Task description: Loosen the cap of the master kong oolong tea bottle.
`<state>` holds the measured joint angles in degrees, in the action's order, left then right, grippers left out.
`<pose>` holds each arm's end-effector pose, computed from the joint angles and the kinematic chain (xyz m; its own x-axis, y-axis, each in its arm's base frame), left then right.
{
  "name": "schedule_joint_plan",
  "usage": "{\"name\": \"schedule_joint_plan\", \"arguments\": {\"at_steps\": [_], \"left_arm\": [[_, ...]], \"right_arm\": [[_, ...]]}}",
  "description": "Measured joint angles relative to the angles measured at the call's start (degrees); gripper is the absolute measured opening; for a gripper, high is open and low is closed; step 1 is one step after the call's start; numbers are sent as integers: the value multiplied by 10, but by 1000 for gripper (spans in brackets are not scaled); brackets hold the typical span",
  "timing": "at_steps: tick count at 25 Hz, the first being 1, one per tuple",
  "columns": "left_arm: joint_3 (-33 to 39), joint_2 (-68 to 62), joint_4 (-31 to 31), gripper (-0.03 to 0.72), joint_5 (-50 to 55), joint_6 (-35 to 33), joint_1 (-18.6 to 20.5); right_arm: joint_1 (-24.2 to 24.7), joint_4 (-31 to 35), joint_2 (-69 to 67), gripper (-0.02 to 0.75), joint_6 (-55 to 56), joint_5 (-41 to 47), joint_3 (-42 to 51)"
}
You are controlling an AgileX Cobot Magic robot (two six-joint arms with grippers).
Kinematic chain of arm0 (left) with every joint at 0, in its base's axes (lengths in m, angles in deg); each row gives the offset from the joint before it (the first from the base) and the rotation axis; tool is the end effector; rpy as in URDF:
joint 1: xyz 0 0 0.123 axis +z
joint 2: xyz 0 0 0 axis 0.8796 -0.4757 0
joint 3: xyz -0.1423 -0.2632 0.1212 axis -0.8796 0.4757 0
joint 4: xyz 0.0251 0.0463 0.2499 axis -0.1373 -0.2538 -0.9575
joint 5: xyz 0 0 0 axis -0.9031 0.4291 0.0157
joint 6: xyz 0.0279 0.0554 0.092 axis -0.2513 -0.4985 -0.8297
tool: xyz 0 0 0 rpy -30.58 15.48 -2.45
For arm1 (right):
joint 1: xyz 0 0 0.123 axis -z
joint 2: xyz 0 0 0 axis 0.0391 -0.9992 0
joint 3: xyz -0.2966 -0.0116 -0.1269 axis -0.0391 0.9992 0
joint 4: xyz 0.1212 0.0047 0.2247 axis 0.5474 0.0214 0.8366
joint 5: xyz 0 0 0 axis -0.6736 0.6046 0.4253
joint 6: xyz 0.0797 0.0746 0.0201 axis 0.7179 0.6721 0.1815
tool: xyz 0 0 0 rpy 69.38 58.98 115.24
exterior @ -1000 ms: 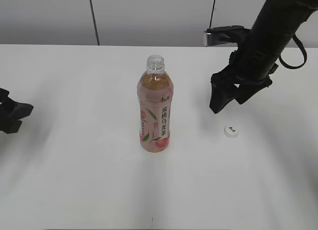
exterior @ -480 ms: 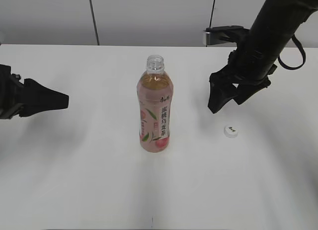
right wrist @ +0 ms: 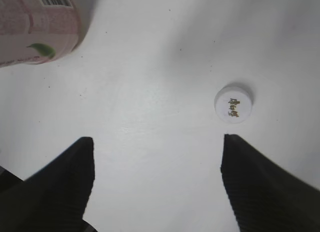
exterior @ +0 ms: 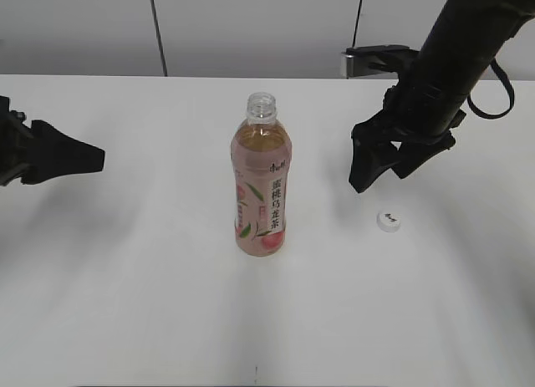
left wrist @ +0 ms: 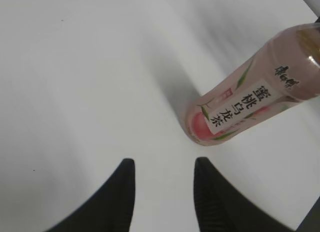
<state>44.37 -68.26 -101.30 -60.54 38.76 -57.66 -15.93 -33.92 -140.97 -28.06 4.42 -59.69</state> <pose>0.2670 -0.0556 0.2352 -0.7390 0.0491 -0.6720 0.4541 0.7731 -0.4429 0.3738 0.1523 0.2159 -0.8204 -0.5452 -0.1723 -0.5715 0.7922 0.2140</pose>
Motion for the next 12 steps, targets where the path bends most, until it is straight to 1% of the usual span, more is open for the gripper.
{"name": "schedule_joint_plan", "arguments": {"at_steps": [4, 6, 9, 12], "left_arm": [[0, 0, 0, 247, 17, -22, 0], [-3, 0, 0, 249, 26, -60, 0], [-3, 0, 0, 249, 48, -175, 0], [-3, 0, 0, 249, 104, -322, 0]], "right_arm": [[0, 0, 0, 594, 0, 0, 0], [0, 0, 0, 594, 0, -1, 0], [0, 0, 0, 594, 0, -7, 0], [0, 0, 0, 594, 0, -10, 0]]}}
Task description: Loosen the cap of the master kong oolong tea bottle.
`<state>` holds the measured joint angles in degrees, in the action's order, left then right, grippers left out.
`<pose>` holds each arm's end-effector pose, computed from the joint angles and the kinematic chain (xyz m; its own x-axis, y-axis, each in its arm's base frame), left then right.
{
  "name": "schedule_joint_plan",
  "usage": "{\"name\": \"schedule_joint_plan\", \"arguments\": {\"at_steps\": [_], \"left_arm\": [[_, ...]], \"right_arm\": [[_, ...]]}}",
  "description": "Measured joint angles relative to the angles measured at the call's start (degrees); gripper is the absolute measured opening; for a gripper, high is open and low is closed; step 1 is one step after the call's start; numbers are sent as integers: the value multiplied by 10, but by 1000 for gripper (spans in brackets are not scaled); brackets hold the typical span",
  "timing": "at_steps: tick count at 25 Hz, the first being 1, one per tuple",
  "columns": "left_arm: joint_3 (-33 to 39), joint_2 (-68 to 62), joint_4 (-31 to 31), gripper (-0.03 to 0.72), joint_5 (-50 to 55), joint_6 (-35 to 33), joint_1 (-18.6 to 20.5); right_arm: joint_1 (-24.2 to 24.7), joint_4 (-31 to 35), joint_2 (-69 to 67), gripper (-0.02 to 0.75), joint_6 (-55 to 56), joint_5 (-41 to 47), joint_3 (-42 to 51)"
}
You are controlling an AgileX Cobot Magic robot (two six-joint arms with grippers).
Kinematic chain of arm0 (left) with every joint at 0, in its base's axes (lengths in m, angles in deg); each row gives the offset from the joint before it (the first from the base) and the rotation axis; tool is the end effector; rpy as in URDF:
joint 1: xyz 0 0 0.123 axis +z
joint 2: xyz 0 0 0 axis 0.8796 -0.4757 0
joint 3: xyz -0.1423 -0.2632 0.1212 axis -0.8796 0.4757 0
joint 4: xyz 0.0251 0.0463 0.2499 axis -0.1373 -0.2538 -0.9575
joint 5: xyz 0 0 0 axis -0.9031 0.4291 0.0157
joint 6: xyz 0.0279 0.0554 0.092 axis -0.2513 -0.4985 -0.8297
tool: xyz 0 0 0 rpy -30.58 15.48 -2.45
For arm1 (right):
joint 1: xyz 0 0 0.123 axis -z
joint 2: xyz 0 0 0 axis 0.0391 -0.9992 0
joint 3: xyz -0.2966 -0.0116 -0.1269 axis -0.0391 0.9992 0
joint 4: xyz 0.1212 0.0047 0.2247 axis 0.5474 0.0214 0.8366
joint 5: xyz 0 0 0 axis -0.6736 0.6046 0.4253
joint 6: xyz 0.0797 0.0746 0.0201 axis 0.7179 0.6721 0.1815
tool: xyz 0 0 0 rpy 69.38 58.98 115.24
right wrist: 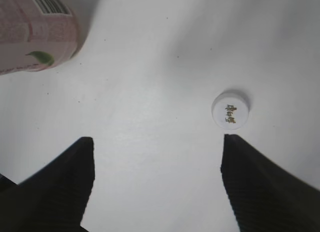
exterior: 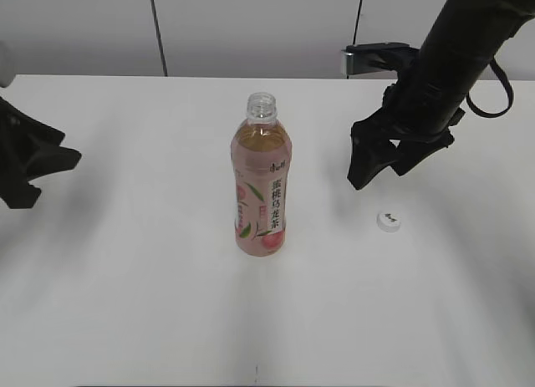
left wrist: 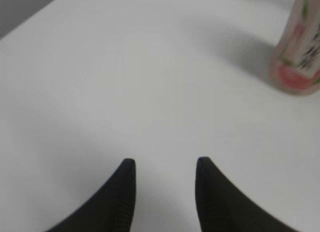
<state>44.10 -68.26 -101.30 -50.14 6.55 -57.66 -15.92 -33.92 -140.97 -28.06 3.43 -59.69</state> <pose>0.2790 -0.0394 0.2316 -0.4143 0.4894 -0.7673 0.6843 0.7234 0.0919 0.3757 0.1526 0.2161 -0.8200 -0.5407 -0.1875 -0.5711 0.7943 0.2072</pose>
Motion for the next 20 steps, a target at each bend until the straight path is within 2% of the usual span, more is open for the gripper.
{"name": "schedule_joint_plan", "arguments": {"at_steps": [2, 4, 5, 6, 8, 9, 12, 14, 17, 19, 20], "left_arm": [[0, 2, 0, 249, 69, -51, -1], [0, 5, 9, 249, 163, -60, -1], [1, 7, 45, 249, 224, -49, -1], [1, 10, 100, 249, 288, -36, -1], [1, 28, 282, 249, 383, -28, 0], [1, 41, 359, 249, 408, -45, 1], [7, 85, 574, 249, 408, -206, -19], [6, 118, 651, 249, 433, -306, -53], [6, 159, 720, 249, 481, -353, -75], [6, 176, 801, 249, 500, -384, -77], [6, 180, 851, 249, 509, -423, -77]], "right_arm": [[0, 0, 0, 594, 0, -2, 0], [0, 0, 0, 594, 0, -3, 0], [0, 0, 0, 594, 0, -4, 0], [0, 0, 0, 594, 0, -5, 0], [0, 0, 0, 594, -1, -7, 0], [0, 0, 0, 594, -1, -8, 0], [0, 0, 0, 594, -1, -10, 0], [0, 0, 0, 594, -1, -10, 0], [0, -4, 2, 594, 8, -4, 0], [0, -23, 11, 594, 26, 2, 5], [0, -38, 20, 594, 36, 2, 12]]}}
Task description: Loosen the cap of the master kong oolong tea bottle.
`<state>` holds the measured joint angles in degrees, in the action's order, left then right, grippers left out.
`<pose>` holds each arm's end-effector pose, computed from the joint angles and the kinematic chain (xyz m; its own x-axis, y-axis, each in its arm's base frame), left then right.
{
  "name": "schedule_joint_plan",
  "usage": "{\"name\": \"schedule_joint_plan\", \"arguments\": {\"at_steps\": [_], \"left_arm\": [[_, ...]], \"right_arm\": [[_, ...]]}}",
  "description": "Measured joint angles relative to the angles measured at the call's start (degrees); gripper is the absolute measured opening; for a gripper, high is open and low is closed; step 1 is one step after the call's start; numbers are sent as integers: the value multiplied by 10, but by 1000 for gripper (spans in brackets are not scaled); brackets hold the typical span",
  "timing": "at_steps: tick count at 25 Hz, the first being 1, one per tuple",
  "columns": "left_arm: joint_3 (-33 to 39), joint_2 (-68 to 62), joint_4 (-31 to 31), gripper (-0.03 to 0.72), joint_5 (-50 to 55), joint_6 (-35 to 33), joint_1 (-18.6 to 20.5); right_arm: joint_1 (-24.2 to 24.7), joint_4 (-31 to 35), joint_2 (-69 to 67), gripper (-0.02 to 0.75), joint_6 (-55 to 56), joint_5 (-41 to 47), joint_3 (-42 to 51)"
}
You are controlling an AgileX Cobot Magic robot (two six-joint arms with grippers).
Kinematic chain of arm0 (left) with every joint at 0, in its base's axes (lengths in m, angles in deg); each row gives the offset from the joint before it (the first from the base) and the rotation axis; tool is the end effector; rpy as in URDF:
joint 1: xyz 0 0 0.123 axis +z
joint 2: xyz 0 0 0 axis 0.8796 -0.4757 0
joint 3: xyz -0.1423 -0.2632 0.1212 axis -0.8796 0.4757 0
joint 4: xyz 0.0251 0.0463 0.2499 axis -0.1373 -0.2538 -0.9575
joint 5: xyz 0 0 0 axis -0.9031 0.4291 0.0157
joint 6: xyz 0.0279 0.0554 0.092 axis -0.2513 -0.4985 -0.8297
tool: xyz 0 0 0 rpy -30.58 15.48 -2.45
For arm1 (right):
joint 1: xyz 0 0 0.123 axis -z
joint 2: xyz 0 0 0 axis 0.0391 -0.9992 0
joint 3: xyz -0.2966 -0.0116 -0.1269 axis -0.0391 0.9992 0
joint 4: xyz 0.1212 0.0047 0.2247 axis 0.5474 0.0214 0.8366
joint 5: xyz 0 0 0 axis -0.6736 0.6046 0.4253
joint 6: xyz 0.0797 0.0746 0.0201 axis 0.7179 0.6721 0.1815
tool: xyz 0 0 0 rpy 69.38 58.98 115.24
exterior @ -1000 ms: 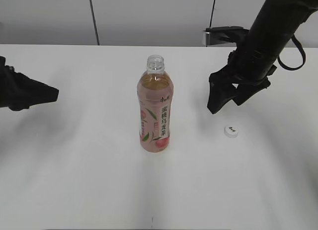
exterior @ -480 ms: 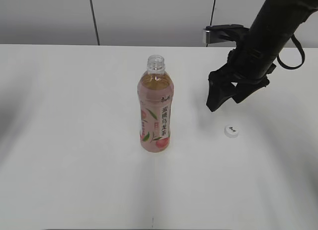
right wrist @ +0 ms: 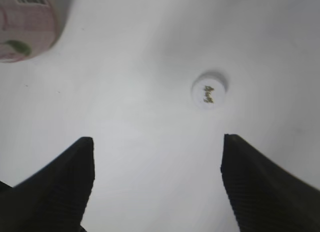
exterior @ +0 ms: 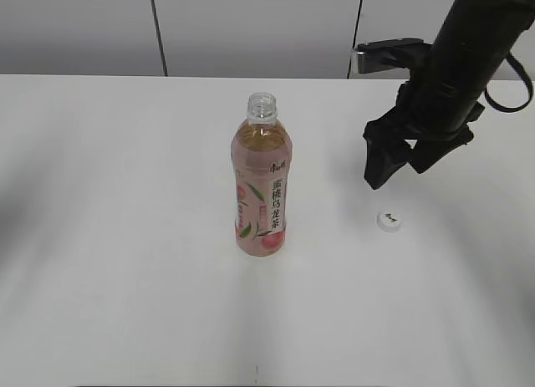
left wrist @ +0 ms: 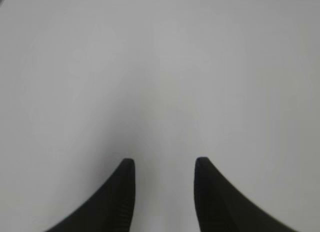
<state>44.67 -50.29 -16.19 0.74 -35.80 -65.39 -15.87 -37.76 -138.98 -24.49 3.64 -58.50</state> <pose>0.2328 -0.0042 0.2875 -0.6144 -0.1120 -0.7810 -0.1088 0.9924 -0.0567 0.3698 0.1438 0.2231 -0.8352 -0.5228 -0.1709 -0.5469 0.8221 0.1581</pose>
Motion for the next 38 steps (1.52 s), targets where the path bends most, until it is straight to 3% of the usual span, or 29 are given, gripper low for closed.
{"name": "schedule_joint_plan", "arguments": {"at_steps": [2, 4, 7, 14, 21, 27, 38], "left_arm": [[0, 2, 143, 249, 17, -111, -1], [0, 2, 245, 249, 37, -224, -1], [0, 11, 301, 252, 57, -283, -1], [0, 121, 276, 349, 109, -297, -1], [0, 247, 276, 358, 240, -297, -1], [0, 336, 263, 358, 324, -278, -1], [11, 500, 190, 358, 445, -273, -1]], "right_arm": [[0, -31, 23, 594, 25, 0, 16], [0, -66, 61, 594, 49, -1, 38], [0, -88, 129, 594, 85, -6, 78], [0, -121, 289, 594, 143, -5, 184], [0, -143, 454, 594, 207, 8, 319], [0, -217, 585, 587, 241, 58, 394], [0, -194, 821, 587, 243, 62, 465]]}}
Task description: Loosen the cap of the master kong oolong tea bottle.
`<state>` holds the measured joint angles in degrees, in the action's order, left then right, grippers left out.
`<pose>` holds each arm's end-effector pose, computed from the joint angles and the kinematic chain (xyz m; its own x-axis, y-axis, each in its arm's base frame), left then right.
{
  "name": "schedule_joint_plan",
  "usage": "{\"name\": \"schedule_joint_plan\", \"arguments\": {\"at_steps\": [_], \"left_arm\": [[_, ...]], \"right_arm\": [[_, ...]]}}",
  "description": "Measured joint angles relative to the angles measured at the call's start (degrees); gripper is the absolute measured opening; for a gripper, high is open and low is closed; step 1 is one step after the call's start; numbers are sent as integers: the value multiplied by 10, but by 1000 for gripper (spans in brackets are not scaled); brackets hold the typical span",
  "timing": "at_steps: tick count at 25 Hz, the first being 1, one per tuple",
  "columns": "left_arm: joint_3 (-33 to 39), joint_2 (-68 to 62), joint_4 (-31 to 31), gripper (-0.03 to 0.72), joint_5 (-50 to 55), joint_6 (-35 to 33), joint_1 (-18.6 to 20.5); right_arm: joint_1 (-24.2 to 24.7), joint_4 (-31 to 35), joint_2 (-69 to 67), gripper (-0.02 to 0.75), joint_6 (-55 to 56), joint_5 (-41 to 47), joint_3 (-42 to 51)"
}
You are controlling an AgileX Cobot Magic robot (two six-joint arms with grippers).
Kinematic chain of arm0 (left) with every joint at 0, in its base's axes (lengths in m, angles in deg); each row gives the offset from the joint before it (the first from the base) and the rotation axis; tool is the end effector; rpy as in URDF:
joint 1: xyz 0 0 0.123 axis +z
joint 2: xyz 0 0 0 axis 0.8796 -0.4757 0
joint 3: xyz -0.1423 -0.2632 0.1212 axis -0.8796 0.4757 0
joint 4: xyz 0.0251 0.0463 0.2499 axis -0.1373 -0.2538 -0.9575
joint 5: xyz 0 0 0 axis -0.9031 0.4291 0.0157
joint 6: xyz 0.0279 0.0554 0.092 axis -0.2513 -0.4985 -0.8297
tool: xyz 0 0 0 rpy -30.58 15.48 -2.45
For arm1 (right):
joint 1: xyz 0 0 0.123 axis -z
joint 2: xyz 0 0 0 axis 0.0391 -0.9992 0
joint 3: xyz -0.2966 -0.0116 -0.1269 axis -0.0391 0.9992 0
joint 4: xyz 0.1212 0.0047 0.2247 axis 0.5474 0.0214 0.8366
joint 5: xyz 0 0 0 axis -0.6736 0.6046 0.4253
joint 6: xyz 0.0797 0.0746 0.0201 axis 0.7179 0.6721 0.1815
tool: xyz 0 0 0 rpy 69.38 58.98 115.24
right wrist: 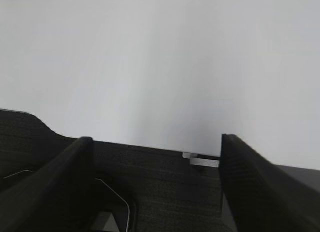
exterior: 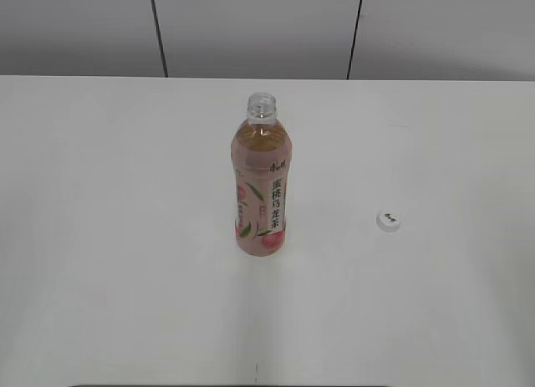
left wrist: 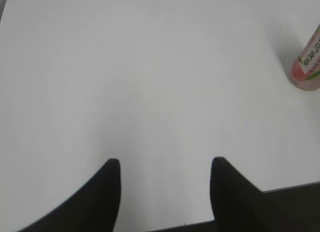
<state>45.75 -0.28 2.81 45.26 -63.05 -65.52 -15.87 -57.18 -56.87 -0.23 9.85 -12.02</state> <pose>0.0084 -0.0001 0.3172 -0.5755 0.0419 -0.8167 0.0660 0.9978 0.0048 0.0426 0.0022 0.2868 -0.7710 -0.2348 -0.5920 -0.2407 0.9680 -0.0705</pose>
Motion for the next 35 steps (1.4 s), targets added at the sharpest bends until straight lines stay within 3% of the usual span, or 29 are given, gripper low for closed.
{"name": "schedule_joint_plan", "arguments": {"at_steps": [9, 19, 35], "left_arm": [[40, 98, -2, 358, -3, 0, 0], [58, 158, 36, 358, -36, -10, 0], [58, 158, 38, 308, -37, -11, 0]], "right_arm": [[0, 15, 136, 587, -2, -17, 38], [0, 15, 263, 587, -11, -24, 43], [0, 14, 272, 587, -13, -26, 44]]}}
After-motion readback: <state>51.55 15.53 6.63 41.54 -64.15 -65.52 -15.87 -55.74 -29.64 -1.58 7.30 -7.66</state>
